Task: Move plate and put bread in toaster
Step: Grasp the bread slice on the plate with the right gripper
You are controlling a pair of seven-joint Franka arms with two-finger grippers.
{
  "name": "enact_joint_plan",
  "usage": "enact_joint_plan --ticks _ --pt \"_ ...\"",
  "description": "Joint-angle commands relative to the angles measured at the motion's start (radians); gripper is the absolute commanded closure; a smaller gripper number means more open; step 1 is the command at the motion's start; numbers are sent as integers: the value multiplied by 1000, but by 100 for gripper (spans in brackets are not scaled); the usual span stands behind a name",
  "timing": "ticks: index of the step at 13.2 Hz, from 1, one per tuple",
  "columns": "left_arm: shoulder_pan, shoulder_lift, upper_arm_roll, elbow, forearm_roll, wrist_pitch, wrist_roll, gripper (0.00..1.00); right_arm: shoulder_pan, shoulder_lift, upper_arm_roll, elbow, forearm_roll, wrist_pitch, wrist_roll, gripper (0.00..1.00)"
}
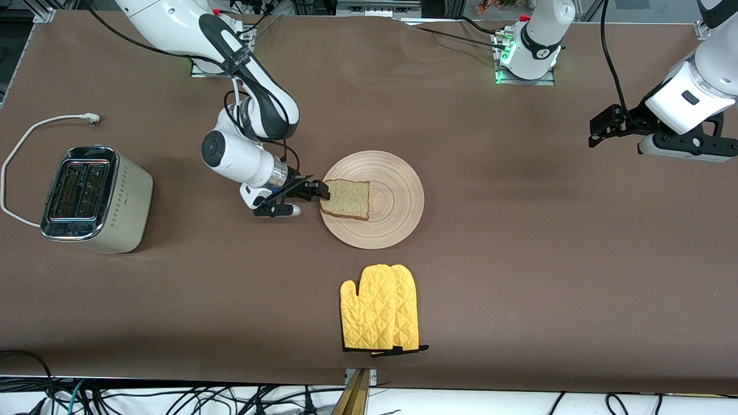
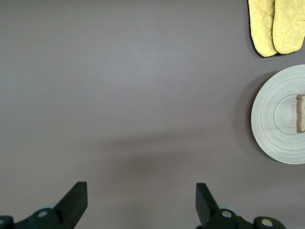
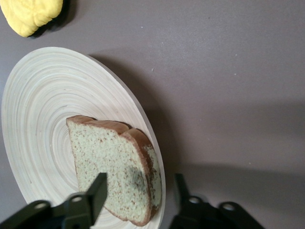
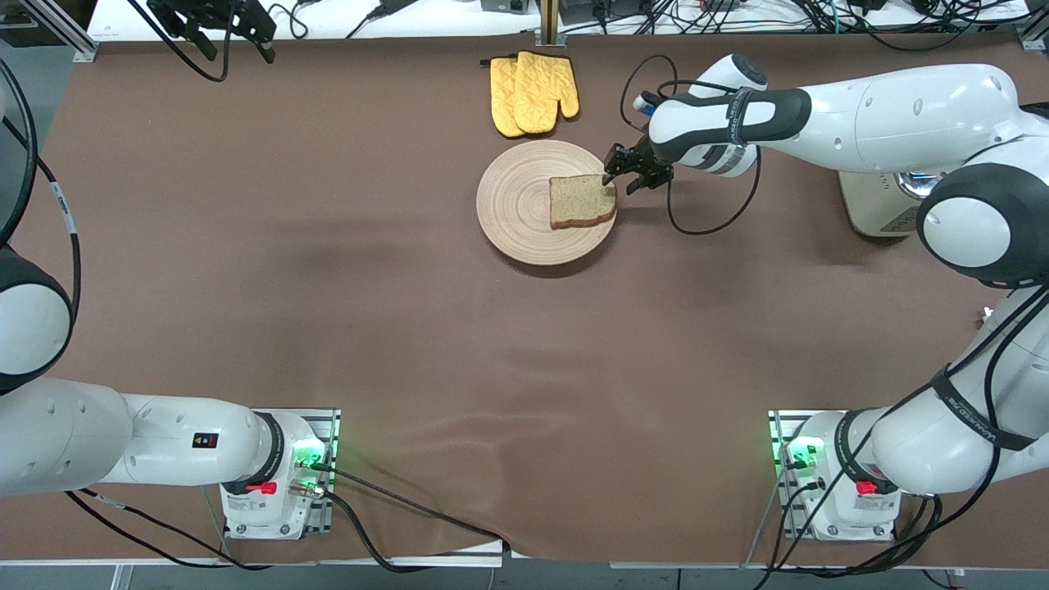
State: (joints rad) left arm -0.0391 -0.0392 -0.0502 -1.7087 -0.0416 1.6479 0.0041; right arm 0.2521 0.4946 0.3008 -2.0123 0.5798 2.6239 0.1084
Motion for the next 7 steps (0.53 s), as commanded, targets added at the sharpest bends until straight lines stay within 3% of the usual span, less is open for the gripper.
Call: enact_joint_plan --ticks 1,3,7 --pt "-1 -11 -5 -5 -12 3 -4 0 6 -10 6 -39 23 51 4 43" --pt "1 -7 -5 -3 -14 6 -7 0 12 1 6 -37 25 64 7 46" --pt "-1 -7 -7 -3 -18 3 -16 0 27 7 6 -36 25 76 25 64"
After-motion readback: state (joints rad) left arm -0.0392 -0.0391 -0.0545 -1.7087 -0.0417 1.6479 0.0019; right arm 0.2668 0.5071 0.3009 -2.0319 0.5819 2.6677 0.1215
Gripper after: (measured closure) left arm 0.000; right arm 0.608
